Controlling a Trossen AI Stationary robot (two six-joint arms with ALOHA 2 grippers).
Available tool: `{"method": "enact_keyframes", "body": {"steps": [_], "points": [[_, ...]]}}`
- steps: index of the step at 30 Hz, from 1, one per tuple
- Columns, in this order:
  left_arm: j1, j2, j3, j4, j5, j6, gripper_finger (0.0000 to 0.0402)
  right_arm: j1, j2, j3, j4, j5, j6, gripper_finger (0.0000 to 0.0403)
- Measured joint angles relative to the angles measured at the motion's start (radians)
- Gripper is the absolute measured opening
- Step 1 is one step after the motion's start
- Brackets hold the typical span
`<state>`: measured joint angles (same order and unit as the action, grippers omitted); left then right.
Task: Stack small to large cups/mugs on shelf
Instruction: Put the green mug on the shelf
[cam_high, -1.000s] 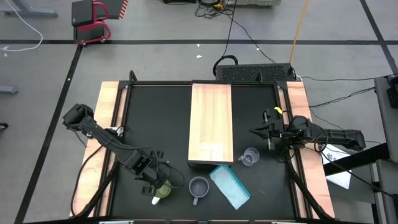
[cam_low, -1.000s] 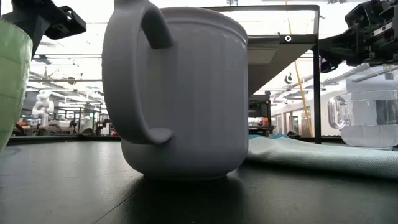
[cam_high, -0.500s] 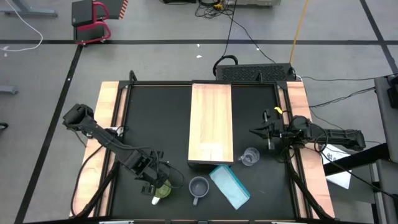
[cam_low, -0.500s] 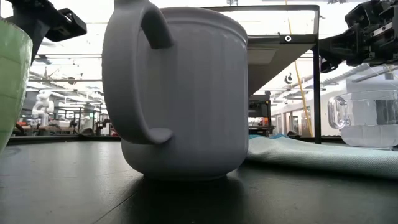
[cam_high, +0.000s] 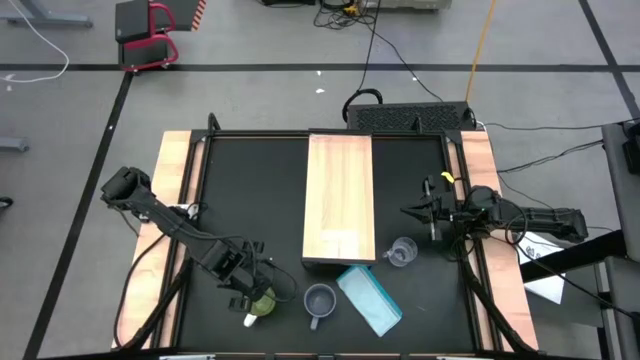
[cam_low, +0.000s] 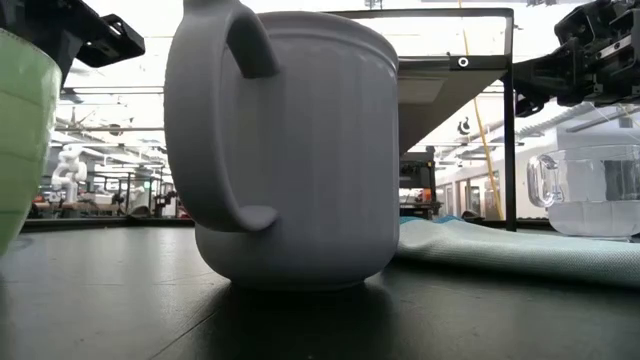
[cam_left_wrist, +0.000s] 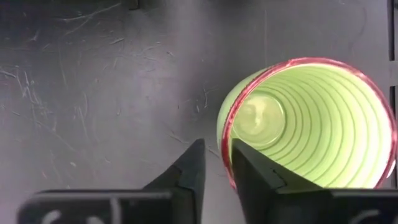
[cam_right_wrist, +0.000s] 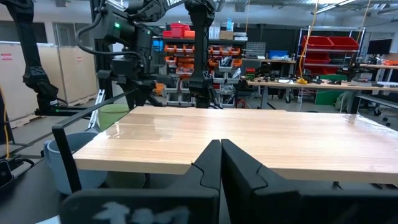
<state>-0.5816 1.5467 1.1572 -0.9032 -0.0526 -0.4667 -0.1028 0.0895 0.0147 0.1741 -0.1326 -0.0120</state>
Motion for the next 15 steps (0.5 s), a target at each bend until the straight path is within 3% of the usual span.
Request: {"method": "enact_keyframes", "body": {"steps": [7,15], "points": [[0.0,0.0,0.0,0.037,-0.001,0.049,0.001,0.0,0.0,0.0,0.0,0.0,0.0,0.0],[0.006,0.0,0.0,0.038,-0.001,0.087,0.0006,0.0,0.0,0.0,0.0,0.0,0.0,0.0]]}}
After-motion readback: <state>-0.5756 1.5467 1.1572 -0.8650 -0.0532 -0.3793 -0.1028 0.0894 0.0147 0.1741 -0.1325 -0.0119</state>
